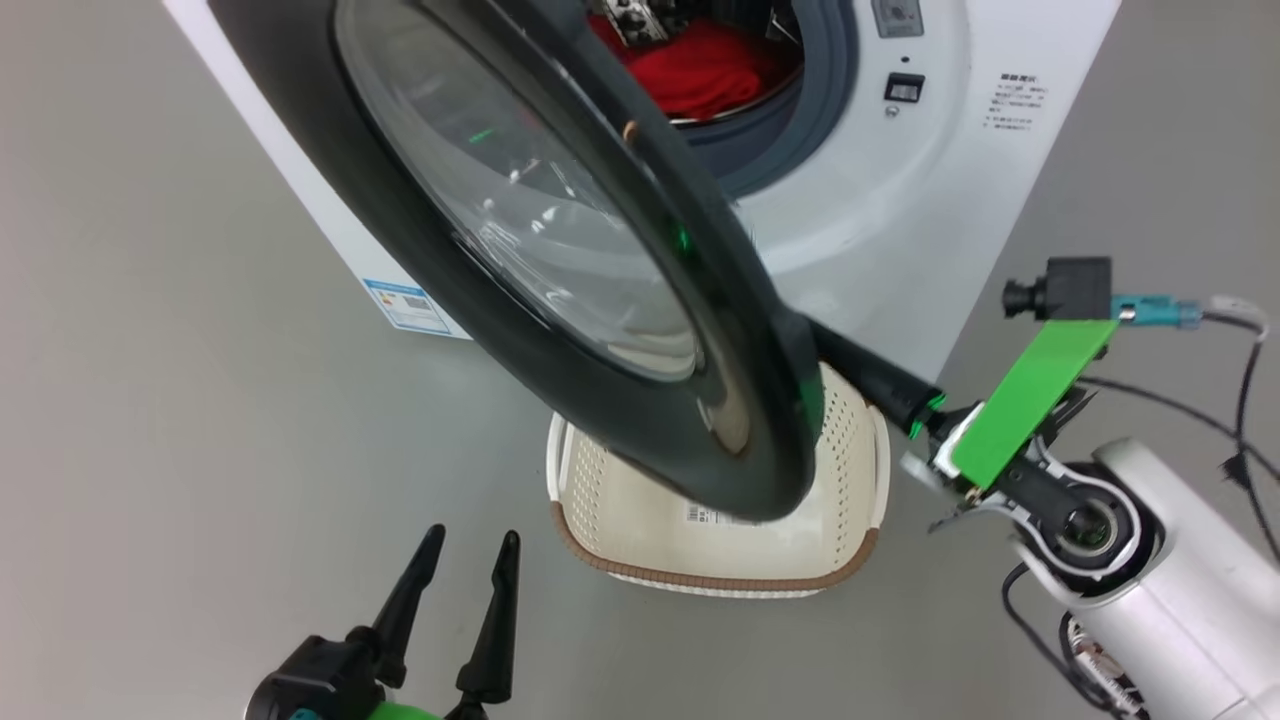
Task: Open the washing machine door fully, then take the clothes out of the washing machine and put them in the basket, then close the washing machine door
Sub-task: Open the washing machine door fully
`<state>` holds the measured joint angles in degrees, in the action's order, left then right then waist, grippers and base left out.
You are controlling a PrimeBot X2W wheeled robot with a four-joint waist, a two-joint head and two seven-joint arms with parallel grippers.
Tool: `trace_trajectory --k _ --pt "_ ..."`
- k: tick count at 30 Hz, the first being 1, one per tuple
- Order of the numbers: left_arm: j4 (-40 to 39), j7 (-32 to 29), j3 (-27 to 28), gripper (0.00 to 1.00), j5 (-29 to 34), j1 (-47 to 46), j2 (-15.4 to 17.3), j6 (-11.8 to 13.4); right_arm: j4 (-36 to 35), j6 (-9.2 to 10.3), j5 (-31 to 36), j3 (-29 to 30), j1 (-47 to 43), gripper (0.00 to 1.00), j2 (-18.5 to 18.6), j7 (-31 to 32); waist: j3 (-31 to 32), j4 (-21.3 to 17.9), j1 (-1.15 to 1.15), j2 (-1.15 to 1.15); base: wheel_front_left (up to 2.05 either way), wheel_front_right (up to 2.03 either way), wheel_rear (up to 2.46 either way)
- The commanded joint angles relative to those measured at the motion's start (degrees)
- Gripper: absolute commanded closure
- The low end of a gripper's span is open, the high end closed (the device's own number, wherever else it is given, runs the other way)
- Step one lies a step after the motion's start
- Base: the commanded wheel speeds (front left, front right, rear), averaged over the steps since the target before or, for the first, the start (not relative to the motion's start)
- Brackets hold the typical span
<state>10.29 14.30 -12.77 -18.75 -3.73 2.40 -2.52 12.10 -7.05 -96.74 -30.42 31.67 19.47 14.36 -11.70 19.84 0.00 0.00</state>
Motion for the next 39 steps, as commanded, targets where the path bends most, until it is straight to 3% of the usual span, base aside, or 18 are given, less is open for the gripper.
trace_trajectory --k 1,25,39 --pt "-1.2 0.7 1.8 0.0 -0.2 -0.5 0.5 0.3 -1.8 -0.44 0.2 -0.7 -1.3 1.0 -1.3 0.8 0.8 0.6 0.0 0.0 0.0 0.0 0.0" --pt "-0.9 0.7 4.8 0.0 0.9 3.2 0.5 2.4 -3.7 -0.44 4.4 -2.1 -8.1 1.0 -10.6 8.8 6.8 8.4 0.0 0.0 0.0 0.0 0.0" --pt "-3.1 0.7 7.7 0.0 1.4 4.5 0.5 3.2 -3.1 -0.44 5.2 -3.1 -7.0 1.0 -14.3 11.7 6.8 9.3 0.0 0.0 0.0 0.0 0.0"
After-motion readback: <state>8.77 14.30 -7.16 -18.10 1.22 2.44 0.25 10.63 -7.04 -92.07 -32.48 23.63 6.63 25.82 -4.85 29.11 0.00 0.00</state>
